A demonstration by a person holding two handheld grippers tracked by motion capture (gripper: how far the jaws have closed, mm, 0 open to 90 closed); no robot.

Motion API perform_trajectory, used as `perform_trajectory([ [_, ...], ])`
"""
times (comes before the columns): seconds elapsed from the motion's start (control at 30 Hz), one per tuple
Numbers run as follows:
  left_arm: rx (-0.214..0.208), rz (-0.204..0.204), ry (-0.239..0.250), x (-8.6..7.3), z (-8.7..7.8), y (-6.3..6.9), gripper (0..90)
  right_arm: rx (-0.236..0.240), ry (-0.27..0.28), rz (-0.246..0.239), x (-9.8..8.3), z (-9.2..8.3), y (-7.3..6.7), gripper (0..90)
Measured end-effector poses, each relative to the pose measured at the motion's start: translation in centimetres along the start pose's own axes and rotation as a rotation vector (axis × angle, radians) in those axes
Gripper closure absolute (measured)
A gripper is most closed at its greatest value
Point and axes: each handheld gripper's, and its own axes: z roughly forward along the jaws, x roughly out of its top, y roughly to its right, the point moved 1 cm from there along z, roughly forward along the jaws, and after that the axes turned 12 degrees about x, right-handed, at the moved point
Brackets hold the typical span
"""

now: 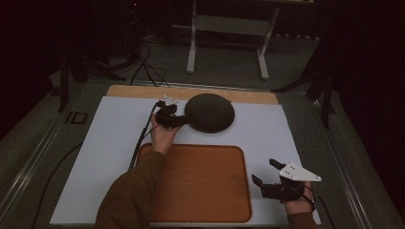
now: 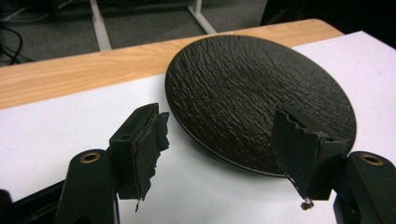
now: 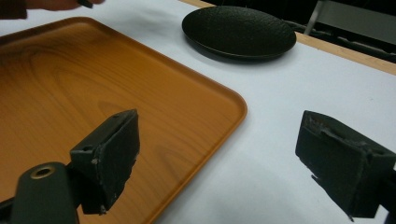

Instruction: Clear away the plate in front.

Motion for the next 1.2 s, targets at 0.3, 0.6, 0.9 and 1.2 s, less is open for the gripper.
perform_trajectory([
  [0.3,0.017,-0.039,-0.069,-0.9,2.8,0.8,32.7,0.011,0.001,-0.001,0.1,0.2,-0.1,13.5],
  [0.6,-0.010,-0.109,-0.148,-0.8,4.5,1.1,32.0,0.015,0.005,-0.001,0.1,0.1,-0.1,13.5],
  [0.9,-0.031,-0.200,-0.236,-1.5,5.9,0.7,34.8,0.015,0.008,-0.002,0.1,0.0,-0.1,13.6],
  [1.2,-0.101,-0.272,-0.280,-1.8,6.3,0.6,49.5,0.017,0.008,0.001,0.1,0.0,0.0,13.5],
])
